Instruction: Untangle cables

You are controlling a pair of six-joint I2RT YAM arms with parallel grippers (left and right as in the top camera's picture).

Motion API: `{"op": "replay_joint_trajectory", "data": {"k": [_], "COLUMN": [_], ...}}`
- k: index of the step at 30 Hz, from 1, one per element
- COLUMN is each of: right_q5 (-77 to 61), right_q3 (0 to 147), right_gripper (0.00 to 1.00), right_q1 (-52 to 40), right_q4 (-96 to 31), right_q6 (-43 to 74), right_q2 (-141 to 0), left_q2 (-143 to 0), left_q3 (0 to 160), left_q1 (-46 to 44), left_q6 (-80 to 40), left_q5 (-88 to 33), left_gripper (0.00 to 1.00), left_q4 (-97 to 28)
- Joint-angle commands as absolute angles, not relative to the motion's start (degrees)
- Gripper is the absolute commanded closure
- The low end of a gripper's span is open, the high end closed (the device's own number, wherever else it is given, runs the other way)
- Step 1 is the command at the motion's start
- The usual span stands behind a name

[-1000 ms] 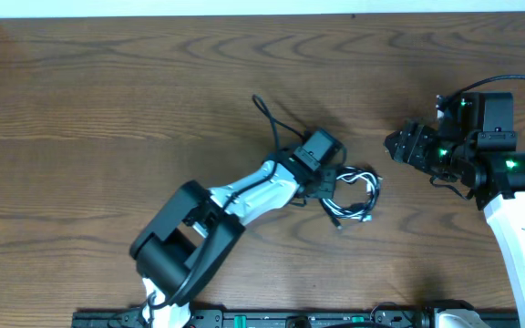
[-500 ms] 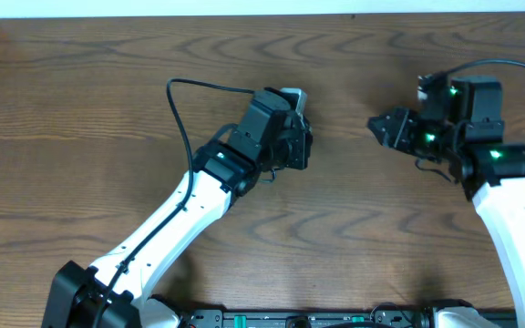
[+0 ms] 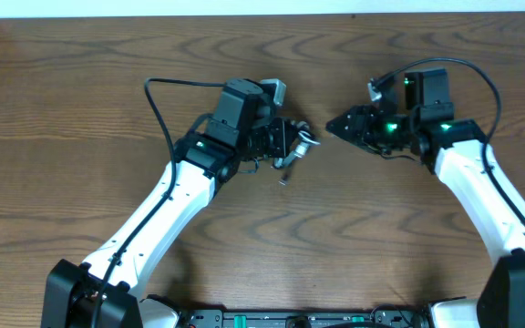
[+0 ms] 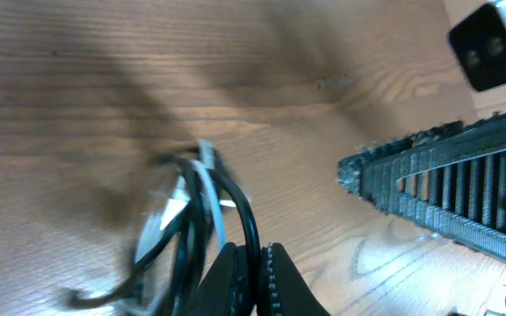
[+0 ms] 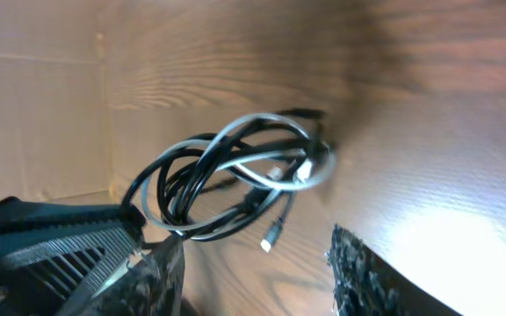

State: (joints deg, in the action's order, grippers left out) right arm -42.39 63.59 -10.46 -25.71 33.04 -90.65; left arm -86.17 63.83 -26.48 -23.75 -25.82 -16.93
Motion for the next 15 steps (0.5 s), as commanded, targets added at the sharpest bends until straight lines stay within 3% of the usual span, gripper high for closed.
{"op": "replay_joint_trajectory", "data": {"k": [1,15], "right_q5": [-47.6,-48.3], "right_q3": [64.3,64.3], "right_gripper": [0.51,0.58], "right_q1": [-12.1,-18.7], "right_q4": [-23.2,-13.3], "right_q6": [35.0,46.8], "right_q2": [-92.4,-101.8], "left_q2": [-86.4,-86.4], "left_q3": [64.6,64.6], "left_q1": [-26.2,-25.7], "left_q6": [-23.4,-26.2], "left_q5": [-28.0,-27.6], "left_gripper": [0.93,0.93], "left_q4": [-17.0,-16.8]}}
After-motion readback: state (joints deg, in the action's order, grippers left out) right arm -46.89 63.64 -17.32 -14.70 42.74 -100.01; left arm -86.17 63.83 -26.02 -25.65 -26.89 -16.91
